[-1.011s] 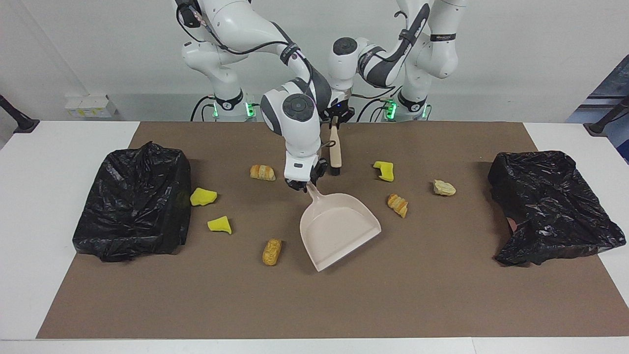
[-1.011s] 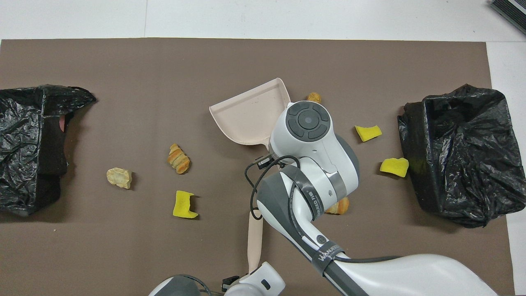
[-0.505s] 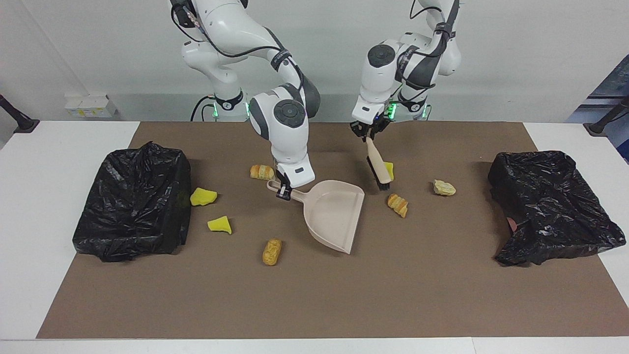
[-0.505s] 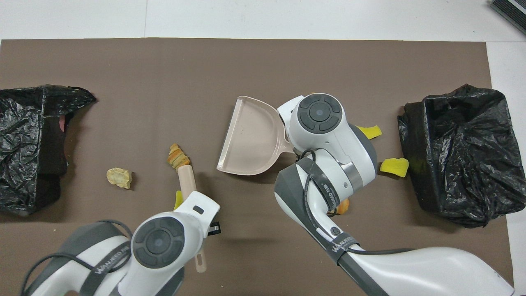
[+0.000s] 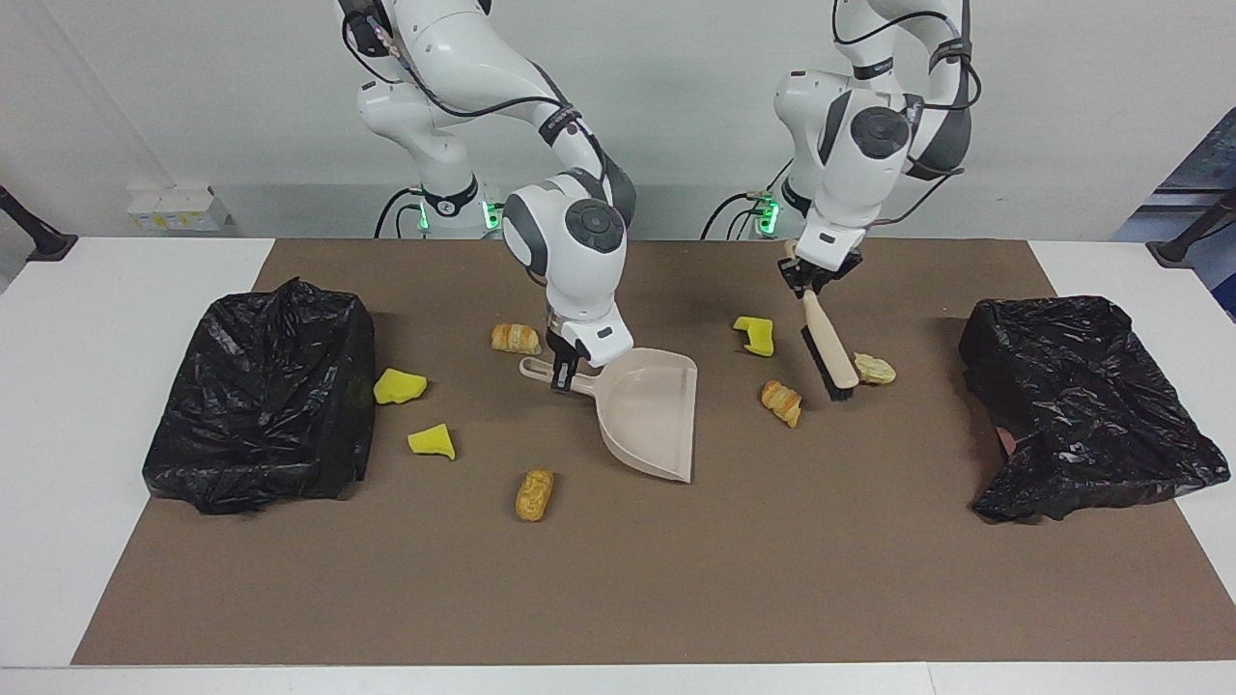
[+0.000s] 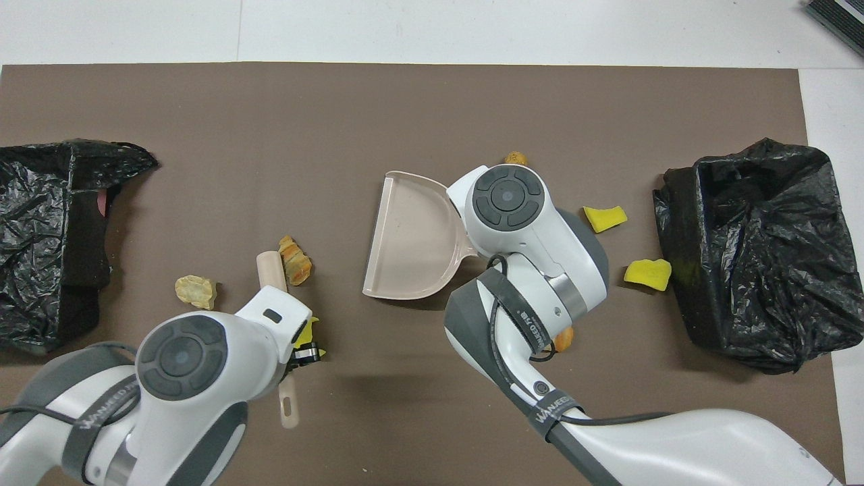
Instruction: Sweep and dump trash in bin
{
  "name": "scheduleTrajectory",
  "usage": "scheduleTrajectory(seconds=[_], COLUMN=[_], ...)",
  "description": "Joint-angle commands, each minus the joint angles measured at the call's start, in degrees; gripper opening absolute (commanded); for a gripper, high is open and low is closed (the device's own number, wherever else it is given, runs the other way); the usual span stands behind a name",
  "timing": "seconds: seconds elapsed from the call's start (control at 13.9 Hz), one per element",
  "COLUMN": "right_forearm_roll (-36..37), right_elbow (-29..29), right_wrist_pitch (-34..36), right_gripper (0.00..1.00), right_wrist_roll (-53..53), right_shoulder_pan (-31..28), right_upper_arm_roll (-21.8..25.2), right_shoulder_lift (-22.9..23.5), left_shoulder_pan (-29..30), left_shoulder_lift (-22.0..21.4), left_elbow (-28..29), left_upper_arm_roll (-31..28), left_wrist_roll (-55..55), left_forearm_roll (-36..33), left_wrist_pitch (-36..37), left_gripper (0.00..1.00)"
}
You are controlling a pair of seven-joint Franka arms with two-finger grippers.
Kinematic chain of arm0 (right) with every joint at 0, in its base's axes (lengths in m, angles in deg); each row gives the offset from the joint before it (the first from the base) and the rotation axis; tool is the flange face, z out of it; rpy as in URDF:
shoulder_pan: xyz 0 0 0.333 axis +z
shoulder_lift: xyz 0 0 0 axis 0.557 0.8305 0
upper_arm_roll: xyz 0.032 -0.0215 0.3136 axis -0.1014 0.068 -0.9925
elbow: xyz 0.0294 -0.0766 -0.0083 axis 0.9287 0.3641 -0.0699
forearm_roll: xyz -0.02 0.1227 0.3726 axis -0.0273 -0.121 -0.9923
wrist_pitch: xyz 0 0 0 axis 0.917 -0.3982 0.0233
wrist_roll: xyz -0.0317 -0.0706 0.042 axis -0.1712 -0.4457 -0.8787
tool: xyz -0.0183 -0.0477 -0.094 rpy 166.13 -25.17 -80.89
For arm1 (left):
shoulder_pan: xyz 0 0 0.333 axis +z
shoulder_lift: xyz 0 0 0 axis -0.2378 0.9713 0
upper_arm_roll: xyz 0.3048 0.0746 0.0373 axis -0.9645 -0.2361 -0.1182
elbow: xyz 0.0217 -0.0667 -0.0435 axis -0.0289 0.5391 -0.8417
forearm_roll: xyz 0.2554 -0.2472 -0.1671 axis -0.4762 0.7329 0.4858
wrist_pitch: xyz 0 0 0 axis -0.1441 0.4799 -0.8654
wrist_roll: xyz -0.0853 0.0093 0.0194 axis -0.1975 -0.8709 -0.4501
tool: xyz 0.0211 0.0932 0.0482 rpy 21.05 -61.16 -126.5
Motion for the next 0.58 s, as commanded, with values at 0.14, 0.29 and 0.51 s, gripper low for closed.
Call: scheduleTrajectory(seconds=[0.14, 0.29, 0.51], right_forearm_roll=[2.2, 2.7, 2.6], right_elbow=[-0.8, -0.9, -0.9], right_wrist_pitch=[-0.3, -1.2, -2.3], right_gripper=[0.00, 0.00, 0.00], right_wrist_roll=[-7.1, -9.3, -9.4], right_shoulder_pan=[0.0, 0.0, 0.5], right_upper_arm_roll=[-0.4, -0.4, -0.4], right_shoulder_lift=[0.3, 0.7, 1.1], left_shoulder_pan=[12.5, 16.8, 18.5], left_shoulder_lift=[-0.4, -0.6, -1.2], left_elbow=[0.4, 1.3, 6.2], left_upper_arm_roll=[0.8, 0.8, 0.9], left_wrist_roll=[-12.7, -18.1, -18.5], left_forearm_roll=[-2.3, -2.4, -2.4], left_wrist_pitch=[-1.2, -1.6, -5.6], left_gripper=[0.00, 0.00, 0.00])
